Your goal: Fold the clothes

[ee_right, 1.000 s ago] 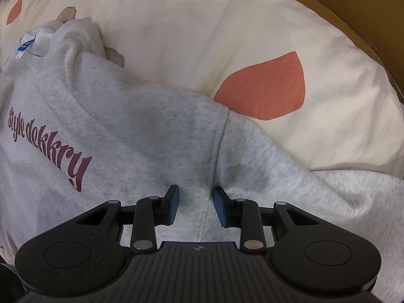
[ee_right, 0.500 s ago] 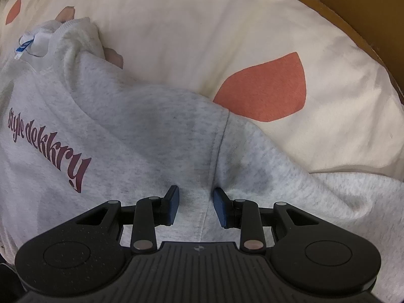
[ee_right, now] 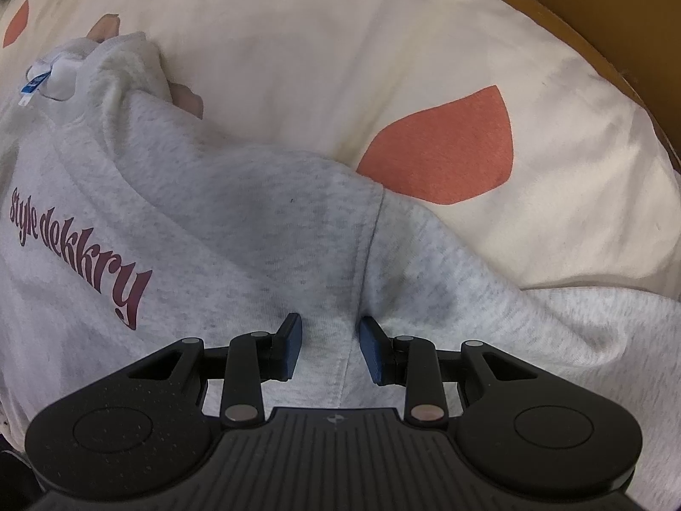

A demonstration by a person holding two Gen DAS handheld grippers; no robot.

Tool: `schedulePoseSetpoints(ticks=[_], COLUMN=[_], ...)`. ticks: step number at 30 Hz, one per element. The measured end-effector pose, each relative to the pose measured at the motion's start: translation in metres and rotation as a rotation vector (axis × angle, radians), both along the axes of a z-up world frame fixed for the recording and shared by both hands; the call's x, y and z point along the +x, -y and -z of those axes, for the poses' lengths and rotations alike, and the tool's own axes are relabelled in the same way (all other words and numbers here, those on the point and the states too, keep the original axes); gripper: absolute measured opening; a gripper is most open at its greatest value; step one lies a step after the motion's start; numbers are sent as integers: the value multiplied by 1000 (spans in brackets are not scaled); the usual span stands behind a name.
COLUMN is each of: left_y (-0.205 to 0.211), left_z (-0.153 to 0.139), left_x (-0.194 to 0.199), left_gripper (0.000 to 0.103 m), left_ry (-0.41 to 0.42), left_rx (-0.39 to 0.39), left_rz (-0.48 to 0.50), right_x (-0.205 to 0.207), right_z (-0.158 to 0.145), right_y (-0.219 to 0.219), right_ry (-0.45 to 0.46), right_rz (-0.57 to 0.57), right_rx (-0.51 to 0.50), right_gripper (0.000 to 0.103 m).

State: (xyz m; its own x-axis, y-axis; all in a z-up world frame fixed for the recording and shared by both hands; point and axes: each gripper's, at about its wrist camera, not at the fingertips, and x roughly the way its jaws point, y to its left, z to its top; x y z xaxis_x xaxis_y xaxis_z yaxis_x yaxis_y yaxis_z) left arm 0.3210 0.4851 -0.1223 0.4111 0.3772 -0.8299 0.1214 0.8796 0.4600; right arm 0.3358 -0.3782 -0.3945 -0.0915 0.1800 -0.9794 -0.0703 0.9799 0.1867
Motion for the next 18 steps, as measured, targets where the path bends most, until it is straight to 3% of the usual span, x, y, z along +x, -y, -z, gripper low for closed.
schedulePoseSetpoints(ticks=[8, 18], left_y=[-39, -93], left_z=[41, 61], left_x=[-10, -21], left_gripper=[4, 4], left_ry=[-158, -218], left_rx=[118, 152], left_rz=[8, -73], right_x=[-9, -19], right_z=[-6, -14], right_y=[6, 12], right_ry=[9, 2], right_rz=[11, 0], right_rx=[-13, -28], right_gripper=[37, 37])
